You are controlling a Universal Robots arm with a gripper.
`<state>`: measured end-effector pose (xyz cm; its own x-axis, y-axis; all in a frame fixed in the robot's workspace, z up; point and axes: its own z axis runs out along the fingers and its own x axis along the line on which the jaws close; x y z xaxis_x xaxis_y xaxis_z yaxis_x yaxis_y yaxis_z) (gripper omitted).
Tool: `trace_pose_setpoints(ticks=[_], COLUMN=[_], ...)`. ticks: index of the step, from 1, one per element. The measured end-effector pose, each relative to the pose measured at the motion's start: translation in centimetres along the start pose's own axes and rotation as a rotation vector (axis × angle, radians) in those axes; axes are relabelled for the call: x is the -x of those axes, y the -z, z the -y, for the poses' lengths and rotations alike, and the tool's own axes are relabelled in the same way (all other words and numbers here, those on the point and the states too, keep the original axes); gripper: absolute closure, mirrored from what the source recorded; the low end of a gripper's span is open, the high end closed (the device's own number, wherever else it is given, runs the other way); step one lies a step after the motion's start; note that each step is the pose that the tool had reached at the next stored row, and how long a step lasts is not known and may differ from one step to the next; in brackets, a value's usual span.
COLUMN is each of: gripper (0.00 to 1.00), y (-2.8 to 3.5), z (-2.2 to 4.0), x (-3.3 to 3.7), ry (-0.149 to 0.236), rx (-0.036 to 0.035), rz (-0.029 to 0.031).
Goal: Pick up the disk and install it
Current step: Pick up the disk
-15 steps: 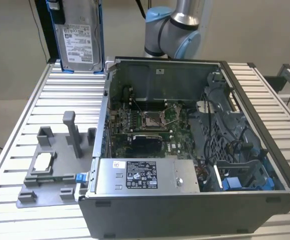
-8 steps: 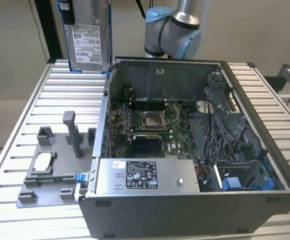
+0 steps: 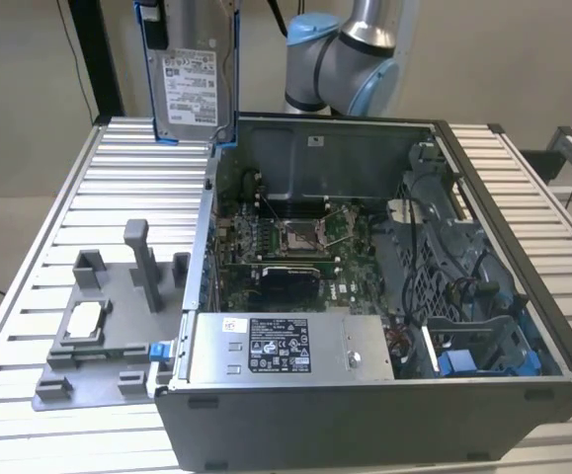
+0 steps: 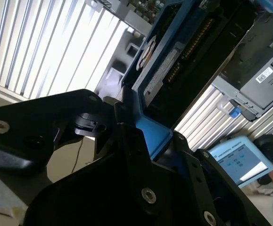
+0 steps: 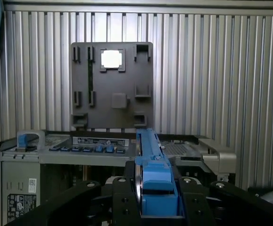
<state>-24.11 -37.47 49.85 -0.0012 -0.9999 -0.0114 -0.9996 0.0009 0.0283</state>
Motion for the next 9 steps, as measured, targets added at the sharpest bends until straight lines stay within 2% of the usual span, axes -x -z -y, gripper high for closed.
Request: trace_pose_setpoints(ticks=[9], gripper=[1.00], y=[0.10], z=[3.27], x=[-0.39], ry=[0.000], rx=[0.0038], rz=[0.0000])
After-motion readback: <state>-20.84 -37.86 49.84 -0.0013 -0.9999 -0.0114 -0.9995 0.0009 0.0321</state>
